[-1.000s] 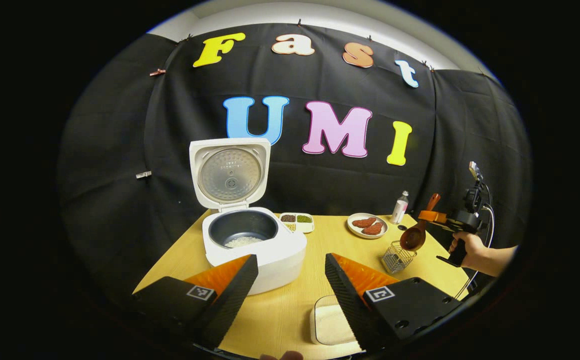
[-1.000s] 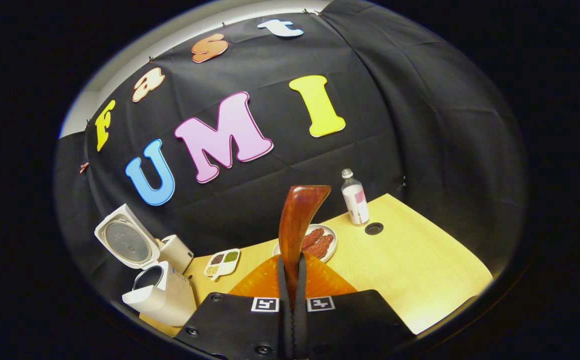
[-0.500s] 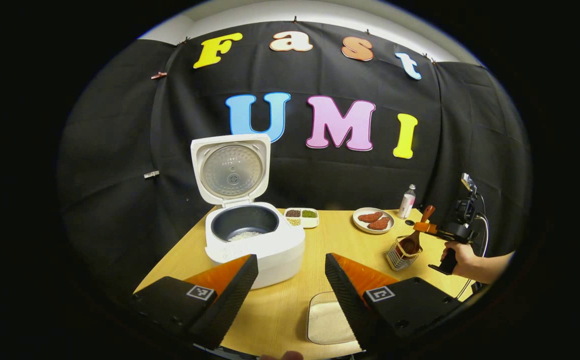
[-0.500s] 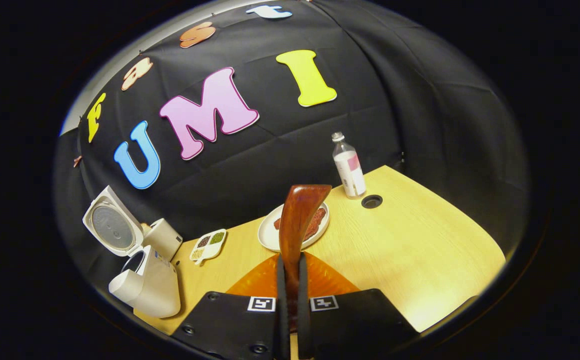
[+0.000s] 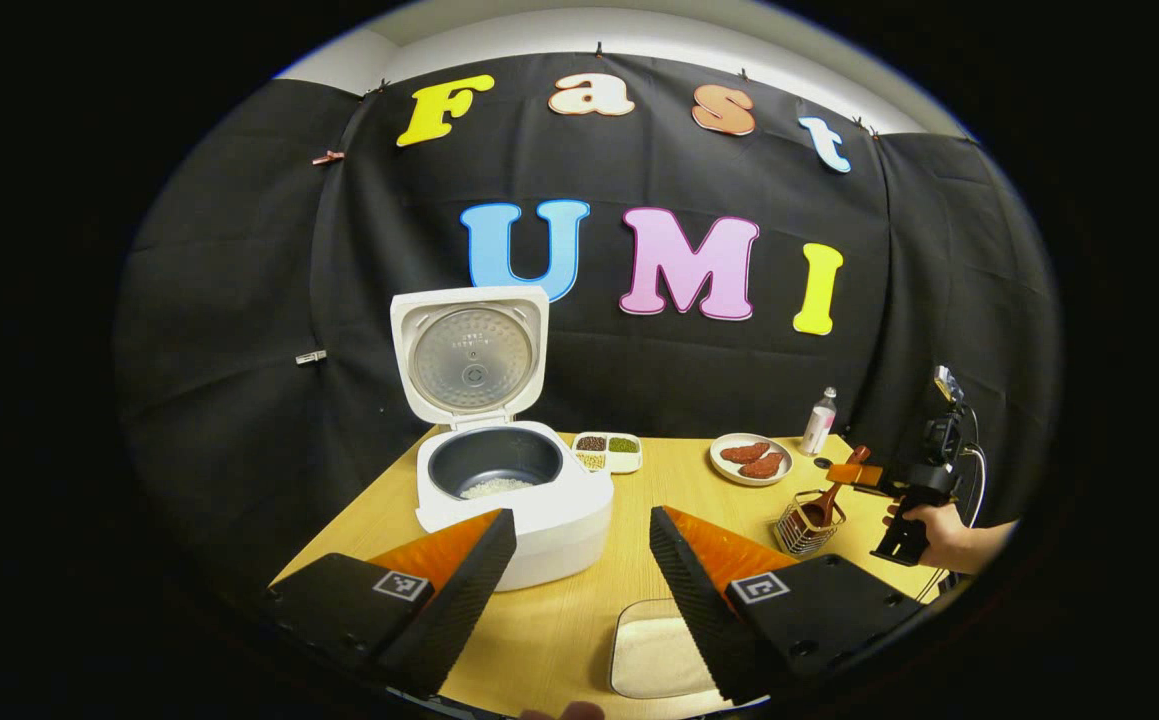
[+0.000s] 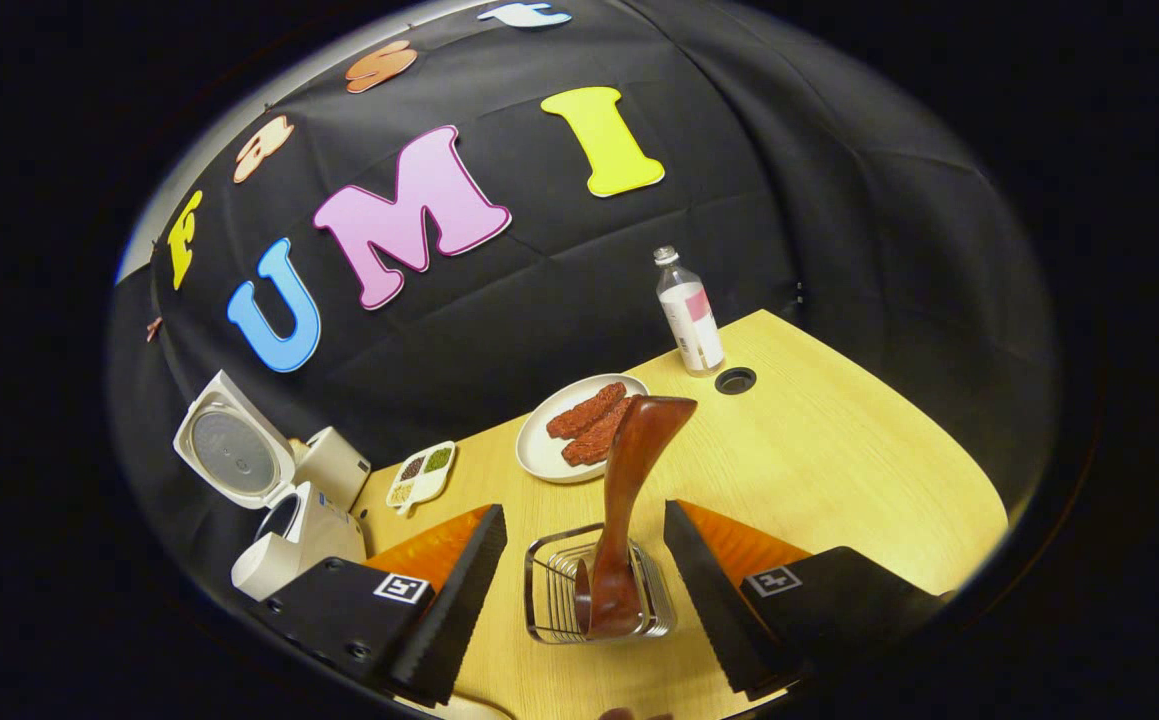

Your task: Close the left gripper, press the button to open the rice cooker; take a wooden spoon from the chopstick holder with the right hand, scoop a spoonful of rice and pour it into the rice cooker, then put the wooden spoon back into the chopstick holder.

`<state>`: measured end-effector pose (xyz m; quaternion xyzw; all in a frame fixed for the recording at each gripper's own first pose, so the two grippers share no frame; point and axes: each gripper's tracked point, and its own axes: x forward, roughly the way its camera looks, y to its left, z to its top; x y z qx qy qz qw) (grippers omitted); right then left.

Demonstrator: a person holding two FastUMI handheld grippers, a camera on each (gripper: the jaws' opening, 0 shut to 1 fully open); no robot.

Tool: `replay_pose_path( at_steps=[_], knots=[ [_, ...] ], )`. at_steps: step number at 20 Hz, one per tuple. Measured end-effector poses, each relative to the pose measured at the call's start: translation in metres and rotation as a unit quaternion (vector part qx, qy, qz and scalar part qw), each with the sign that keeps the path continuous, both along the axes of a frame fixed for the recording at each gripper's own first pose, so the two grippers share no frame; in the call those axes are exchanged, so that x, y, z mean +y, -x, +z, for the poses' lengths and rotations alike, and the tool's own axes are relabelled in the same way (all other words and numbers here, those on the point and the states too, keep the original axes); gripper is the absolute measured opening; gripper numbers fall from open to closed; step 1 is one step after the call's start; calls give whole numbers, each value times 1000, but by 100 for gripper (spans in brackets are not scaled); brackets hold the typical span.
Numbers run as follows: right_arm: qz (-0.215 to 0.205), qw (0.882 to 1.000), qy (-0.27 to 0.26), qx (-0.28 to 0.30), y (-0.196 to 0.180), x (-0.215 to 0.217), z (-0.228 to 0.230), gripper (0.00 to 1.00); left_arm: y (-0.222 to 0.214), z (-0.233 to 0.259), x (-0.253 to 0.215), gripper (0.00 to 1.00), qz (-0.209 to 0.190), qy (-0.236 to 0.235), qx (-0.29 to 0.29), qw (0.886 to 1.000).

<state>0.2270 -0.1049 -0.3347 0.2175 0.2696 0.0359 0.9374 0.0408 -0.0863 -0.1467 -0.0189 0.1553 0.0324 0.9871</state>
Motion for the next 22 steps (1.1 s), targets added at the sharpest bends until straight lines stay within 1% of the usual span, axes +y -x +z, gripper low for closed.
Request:
replay_pose_path(
  at_steps=[3,6,10,14,18,19,22],
  knots=[
    [-2,1000,18,2,24,0,23,98,-9,18,12,94,6,4,-20,1000],
    [5,999,35,-15,53,4,55,98,-25,42,31,94,14,-3,-46,999],
    [22,999,31,-35,94,15,90,98,-56,84,62,94,39,-33,-95,994],
    [34,997,50,-53,130,17,115,98,-92,128,88,94,58,-54,-138,987],
    [27,996,63,-58,164,17,128,98,-130,173,110,94,69,-71,-179,979],
    [26,996,68,-57,172,17,127,98,-141,181,115,96,71,-74,-186,977],
    [22,996,73,-50,188,16,128,99,-176,203,125,94,73,-71,-205,974]
  ],
)
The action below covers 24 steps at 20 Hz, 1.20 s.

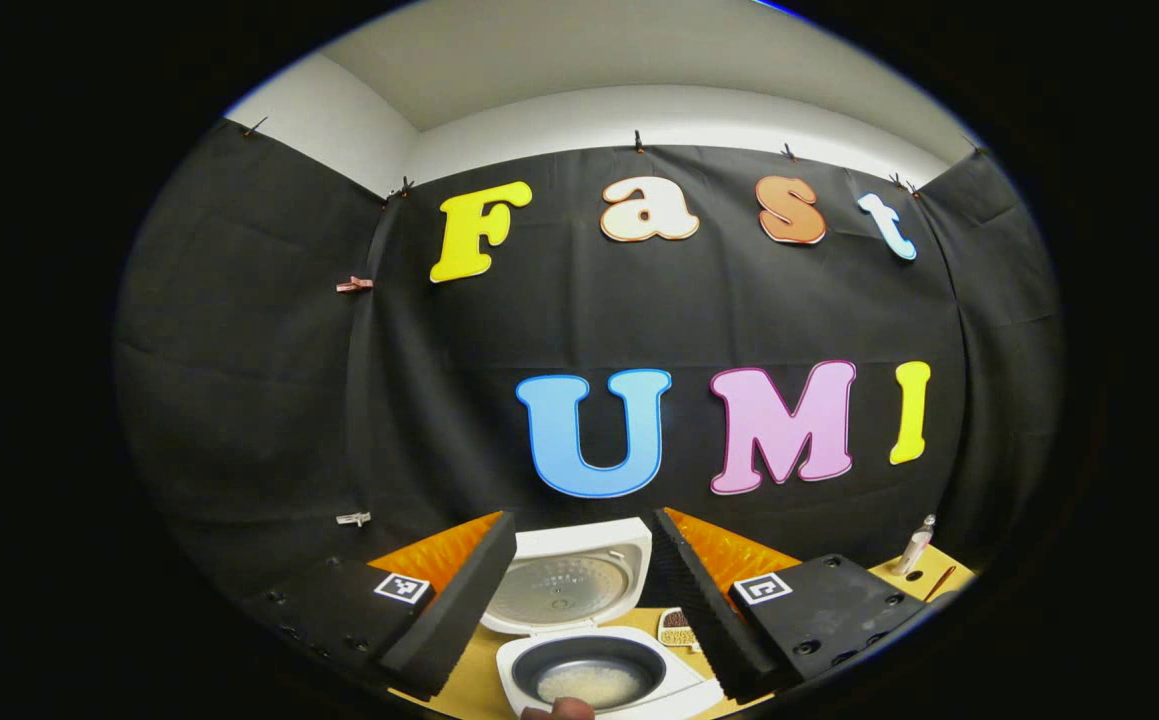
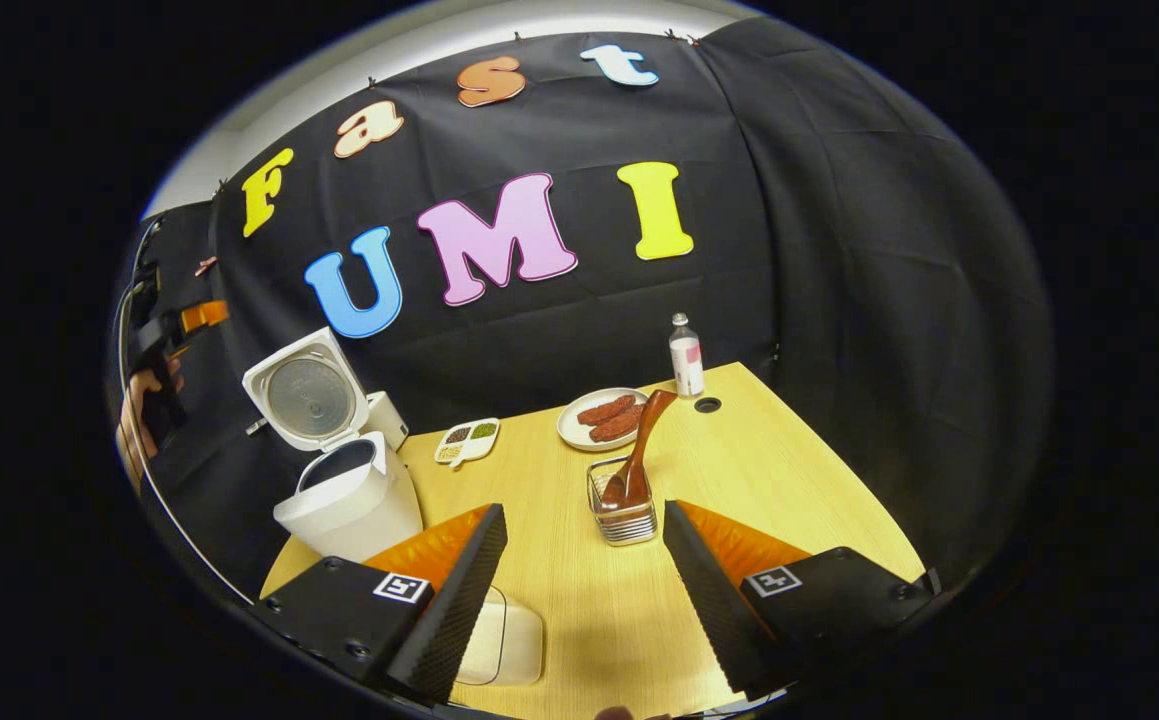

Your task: Close the left gripper, press the button to open the rice cooker; take a wooden spoon from the chopstick holder with the right hand, scoop a spoonful of rice and pour it into the rice cooker, then put the wooden spoon back into the chopstick holder.

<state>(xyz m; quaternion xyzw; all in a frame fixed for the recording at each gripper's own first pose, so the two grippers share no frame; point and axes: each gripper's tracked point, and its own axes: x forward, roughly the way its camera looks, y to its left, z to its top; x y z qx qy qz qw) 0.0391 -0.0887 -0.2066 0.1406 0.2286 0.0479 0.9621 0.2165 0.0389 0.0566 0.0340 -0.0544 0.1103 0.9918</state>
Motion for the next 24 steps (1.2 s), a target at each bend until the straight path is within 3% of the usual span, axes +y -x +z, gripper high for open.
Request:
replay_pose_path(
  at_steps=[8,18,20,24],
  knots=[
    [-39,999,12,-10,36,-19,27,99,-87,-10,51,94,27,37,14,999],
    [-107,994,27,5,66,-44,24,99,-175,-82,104,95,59,55,120,990],
    [-110,993,31,7,69,-44,23,99,-178,-105,105,95,64,55,160,984],
    [-101,994,38,8,66,-43,24,99,-164,-112,94,98,61,74,162,982]
  ],
)
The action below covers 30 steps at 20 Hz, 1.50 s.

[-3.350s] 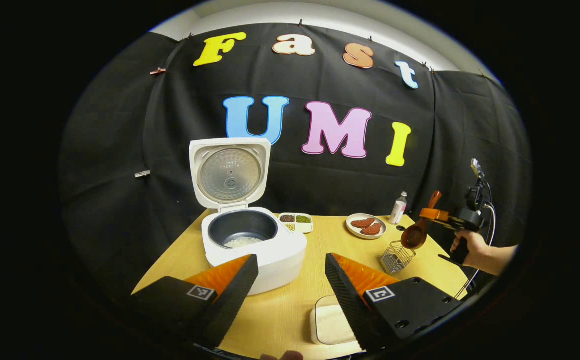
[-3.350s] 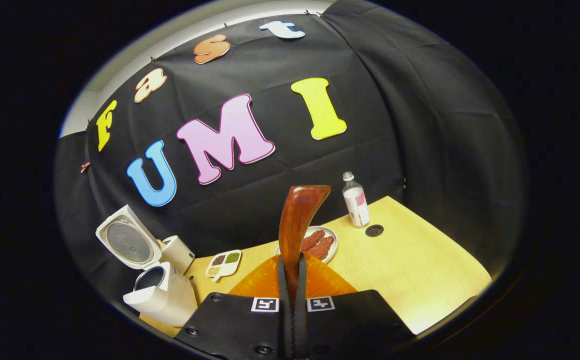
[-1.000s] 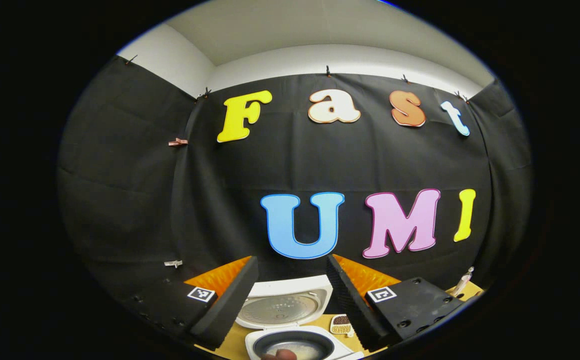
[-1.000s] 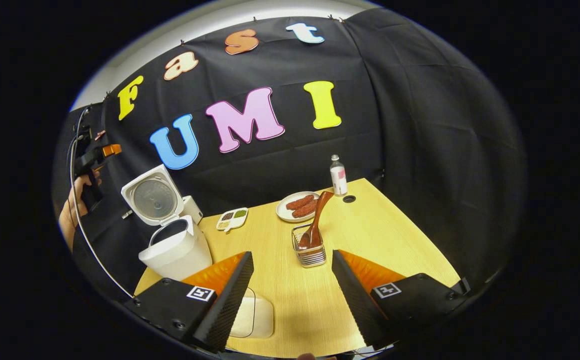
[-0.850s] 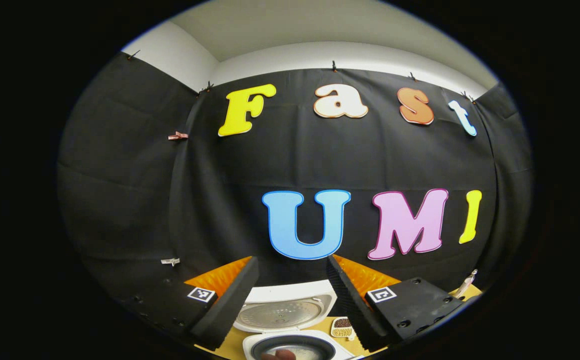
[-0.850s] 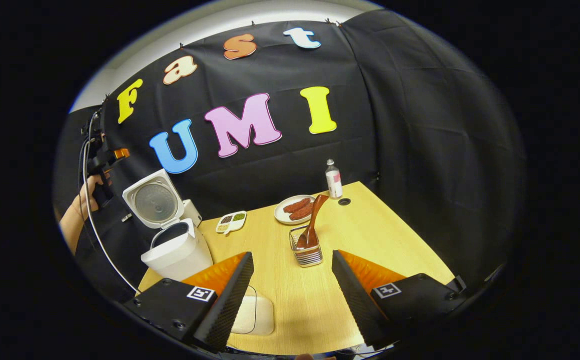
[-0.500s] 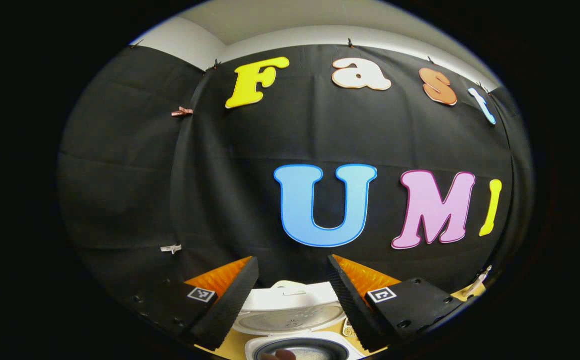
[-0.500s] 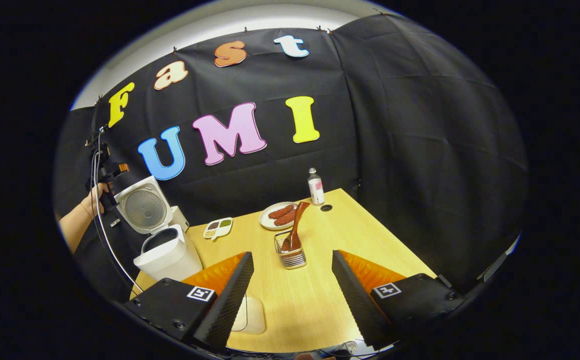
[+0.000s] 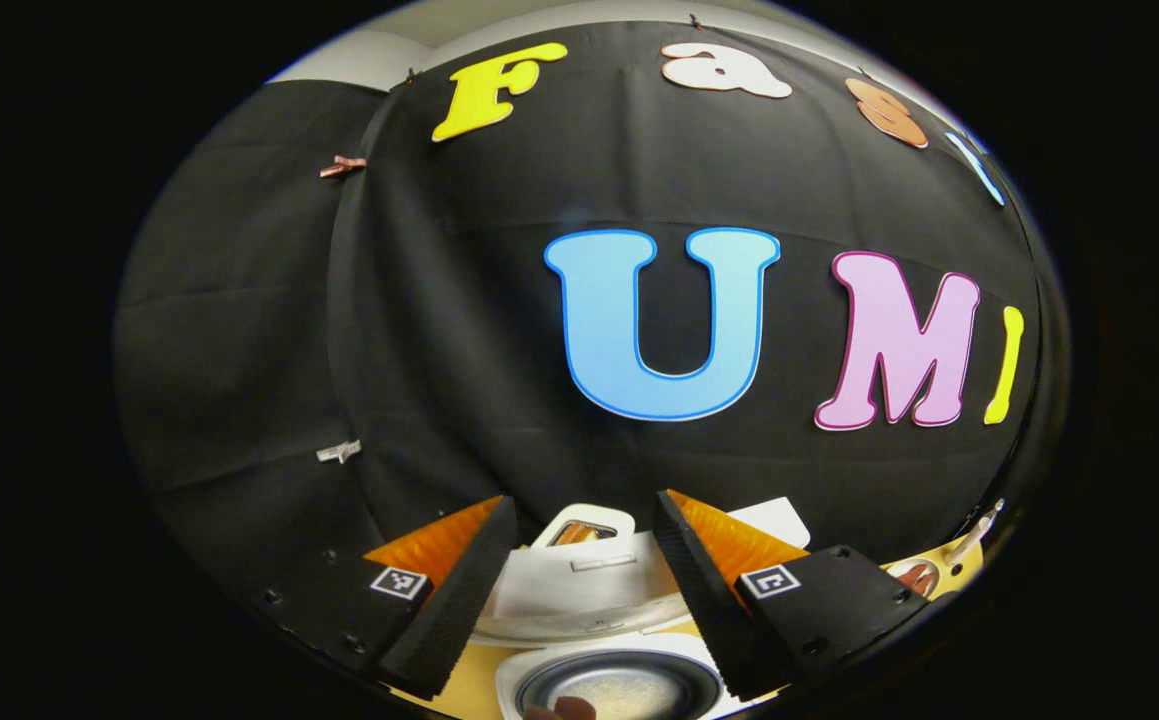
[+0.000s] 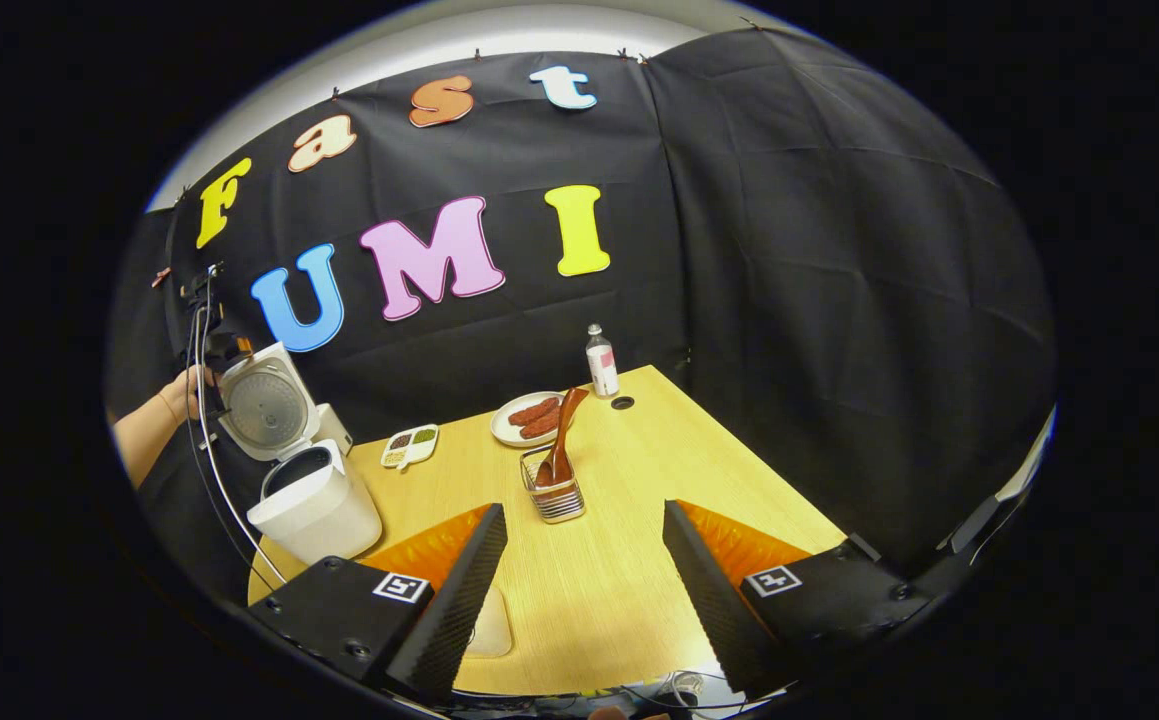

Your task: Close the left gripper, press the button to open the rice cooker; take a wooden spoon from the chopstick holder with the right hand, scoop a spoonful of rice and pour it into the rice cooker, then put the wooden spoon back into the chopstick holder.

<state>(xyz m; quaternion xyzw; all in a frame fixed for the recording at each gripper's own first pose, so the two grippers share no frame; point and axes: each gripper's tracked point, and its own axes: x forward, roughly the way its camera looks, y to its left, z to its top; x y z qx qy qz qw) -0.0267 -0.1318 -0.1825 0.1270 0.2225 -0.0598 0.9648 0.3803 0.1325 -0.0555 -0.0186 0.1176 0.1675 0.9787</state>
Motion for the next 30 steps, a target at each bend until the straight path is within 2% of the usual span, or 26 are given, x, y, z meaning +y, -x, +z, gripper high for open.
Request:
replay_pose_path(
  at_steps=[5,10,17,20,26,30],
  knots=[
    [39,999,-7,-11,-23,13,9,99,40,-12,-29,99,-12,5,14,1000],
    [78,997,-23,-20,-40,20,18,98,83,-39,-59,100,-7,21,35,999],
    [115,993,-8,-34,-55,14,34,98,128,-93,-92,100,12,37,71,997],
    [123,992,-6,-38,-58,15,42,99,140,-121,-101,100,17,55,98,993],
    [139,989,9,-39,-57,21,47,99,143,-150,-105,100,18,58,134,989],
    [142,989,3,-34,-52,25,42,99,150,-188,-111,100,13,73,182,981]
  ],
)
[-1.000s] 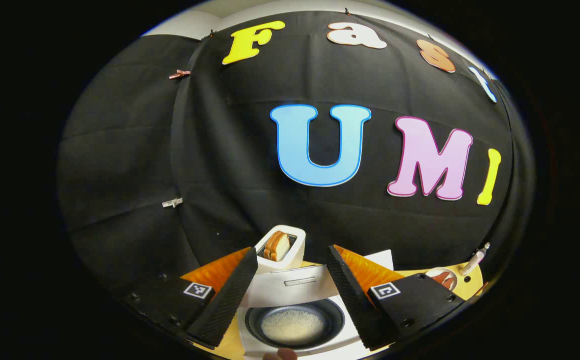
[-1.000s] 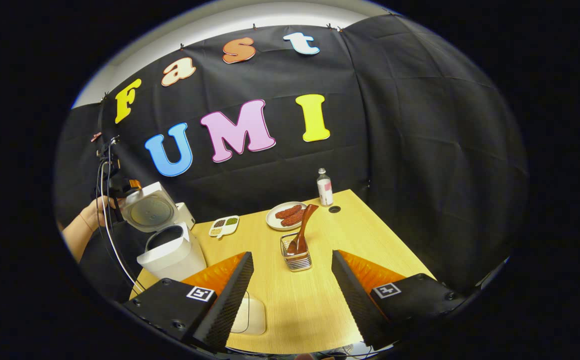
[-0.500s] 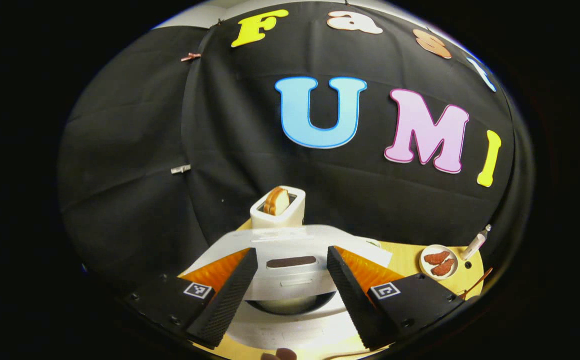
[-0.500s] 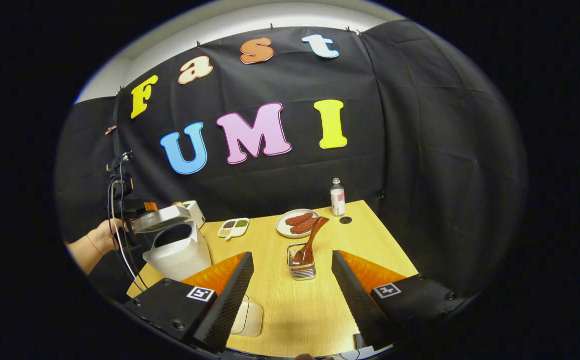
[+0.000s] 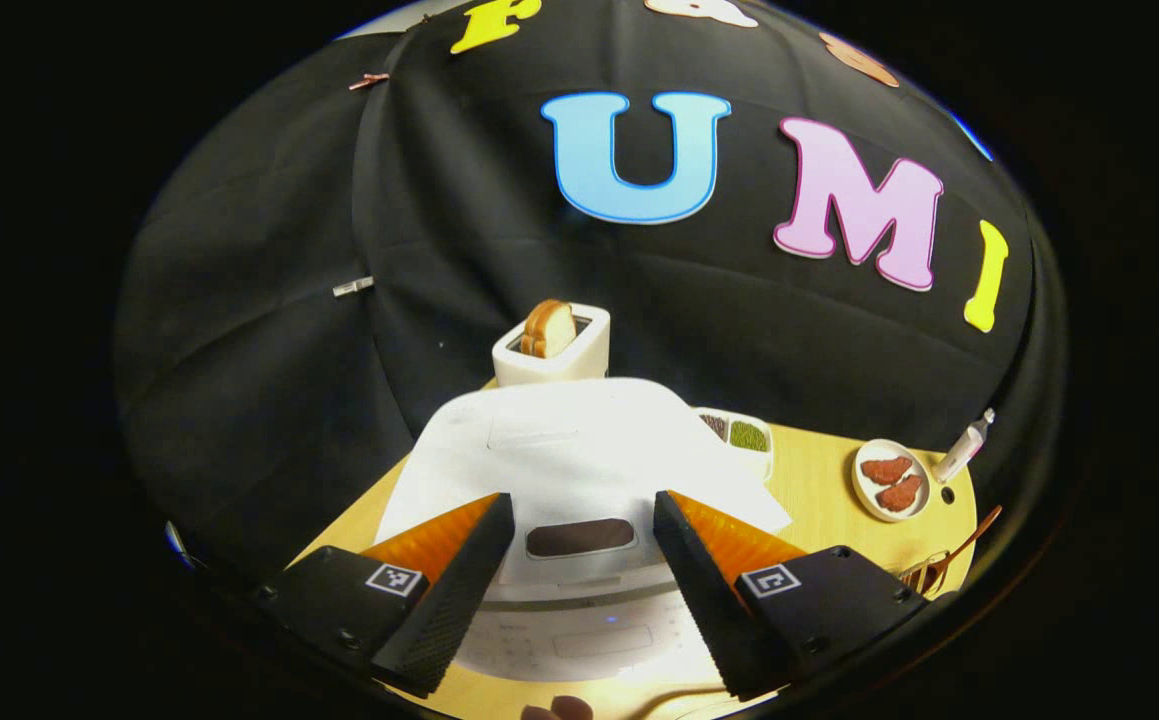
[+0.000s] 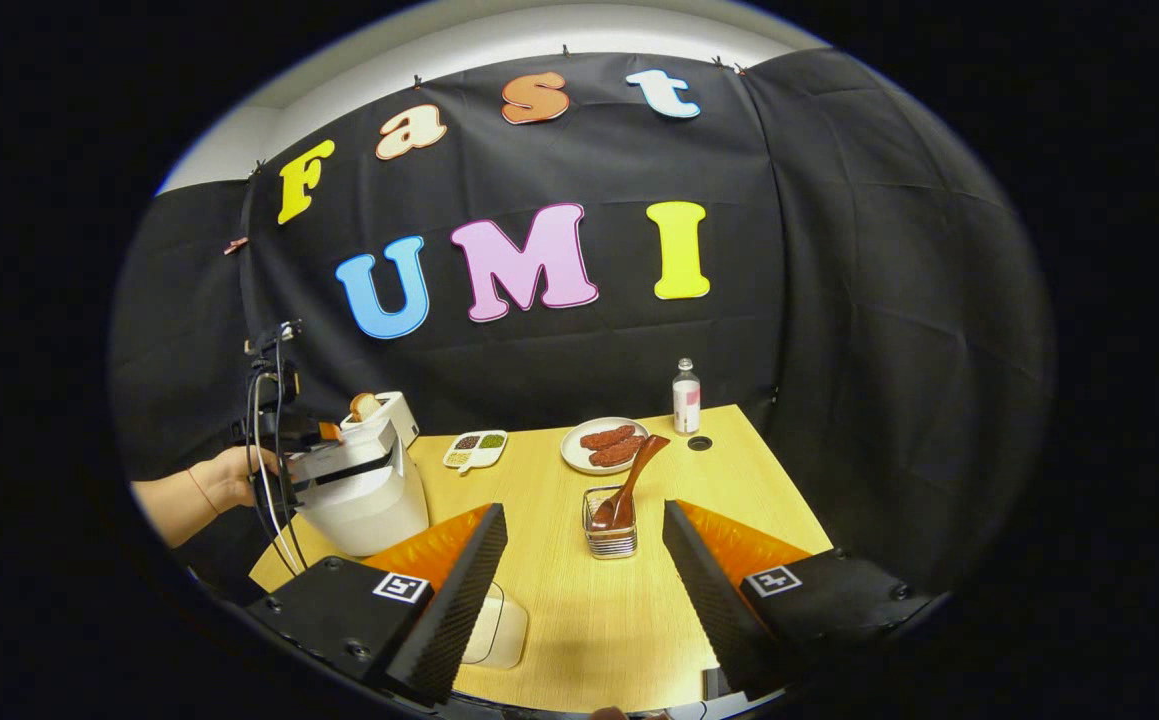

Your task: Close the left gripper, press the button to open the rice cooker; take a wooden spoon from the chopstick holder with the right hand, scoop a spoonful of rice and pour it into the rice cooker, then put the wooden spoon back into the chopstick holder.

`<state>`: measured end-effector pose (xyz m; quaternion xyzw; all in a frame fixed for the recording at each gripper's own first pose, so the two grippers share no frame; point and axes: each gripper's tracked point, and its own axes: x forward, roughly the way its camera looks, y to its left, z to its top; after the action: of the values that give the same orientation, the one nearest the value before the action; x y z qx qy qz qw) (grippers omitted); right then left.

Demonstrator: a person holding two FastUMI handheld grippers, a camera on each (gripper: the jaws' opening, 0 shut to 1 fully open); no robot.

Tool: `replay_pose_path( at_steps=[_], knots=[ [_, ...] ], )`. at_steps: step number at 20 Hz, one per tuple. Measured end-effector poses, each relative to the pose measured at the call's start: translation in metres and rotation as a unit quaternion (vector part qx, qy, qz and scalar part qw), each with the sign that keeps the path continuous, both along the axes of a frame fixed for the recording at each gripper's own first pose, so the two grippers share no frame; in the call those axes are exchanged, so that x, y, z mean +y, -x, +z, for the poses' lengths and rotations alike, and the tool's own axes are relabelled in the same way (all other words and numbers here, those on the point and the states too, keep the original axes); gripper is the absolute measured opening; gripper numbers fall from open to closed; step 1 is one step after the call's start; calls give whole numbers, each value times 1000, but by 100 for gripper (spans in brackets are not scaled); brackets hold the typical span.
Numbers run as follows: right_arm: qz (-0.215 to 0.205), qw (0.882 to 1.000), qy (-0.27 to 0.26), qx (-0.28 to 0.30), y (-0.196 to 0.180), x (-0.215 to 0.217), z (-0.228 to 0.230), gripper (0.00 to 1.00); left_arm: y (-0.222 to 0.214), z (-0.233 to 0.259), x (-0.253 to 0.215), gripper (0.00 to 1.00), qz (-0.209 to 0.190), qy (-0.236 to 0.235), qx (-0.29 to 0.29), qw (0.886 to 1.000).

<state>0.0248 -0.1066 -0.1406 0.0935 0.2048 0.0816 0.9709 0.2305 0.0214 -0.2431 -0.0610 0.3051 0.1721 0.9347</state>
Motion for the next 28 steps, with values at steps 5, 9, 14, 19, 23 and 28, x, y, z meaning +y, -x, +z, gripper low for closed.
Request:
replay_pose_path(
  at_steps=[5,9,14,19,23,28],
  knots=[
    [-2,1000,-7,11,8,0,-9,99,7,-39,-10,100,-22,-8,45,999],
    [-5,1000,-12,6,13,-2,-5,99,7,-33,-9,100,-22,-15,41,999],
    [-2,1000,-15,6,19,1,-7,99,10,-28,-7,98,-11,-5,29,999],
    [2,1000,-16,2,20,5,-6,99,18,11,-4,94,-28,-29,-39,998],
    [8,1000,-11,-10,13,14,-1,99,28,57,-21,94,-70,-55,-95,992],
    [23,999,-4,-27,-1,25,11,98,62,120,-48,95,-116,-64,-178,975]
  ],
)
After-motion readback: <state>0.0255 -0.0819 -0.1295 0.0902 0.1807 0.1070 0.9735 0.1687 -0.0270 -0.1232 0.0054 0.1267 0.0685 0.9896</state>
